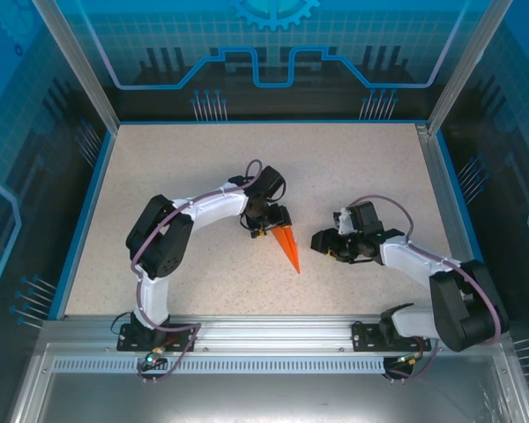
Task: Fold a paper plane with a square sheet of paper (pick it up from the middle)
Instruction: Move the paper plane to the center of the table.
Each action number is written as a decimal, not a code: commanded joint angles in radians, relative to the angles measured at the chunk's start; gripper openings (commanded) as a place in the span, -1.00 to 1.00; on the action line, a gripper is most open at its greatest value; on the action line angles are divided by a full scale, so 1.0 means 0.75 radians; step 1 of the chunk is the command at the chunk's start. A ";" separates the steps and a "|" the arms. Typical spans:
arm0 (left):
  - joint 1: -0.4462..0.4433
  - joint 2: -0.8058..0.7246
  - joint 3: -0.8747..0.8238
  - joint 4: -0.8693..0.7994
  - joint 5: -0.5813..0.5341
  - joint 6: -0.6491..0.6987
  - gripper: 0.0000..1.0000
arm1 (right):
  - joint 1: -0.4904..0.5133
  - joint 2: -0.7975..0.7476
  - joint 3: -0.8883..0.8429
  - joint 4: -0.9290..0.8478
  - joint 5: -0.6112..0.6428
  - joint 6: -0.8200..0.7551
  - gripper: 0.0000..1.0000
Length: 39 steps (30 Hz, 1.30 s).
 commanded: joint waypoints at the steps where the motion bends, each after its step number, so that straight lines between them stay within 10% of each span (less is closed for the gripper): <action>1: 0.004 -0.048 -0.031 -0.064 -0.025 -0.022 0.27 | 0.056 0.071 0.076 0.032 -0.008 -0.019 0.07; 39: 0.033 -0.205 -0.240 0.022 -0.054 0.016 -0.14 | 0.328 0.559 0.491 -0.117 0.110 -0.192 -0.25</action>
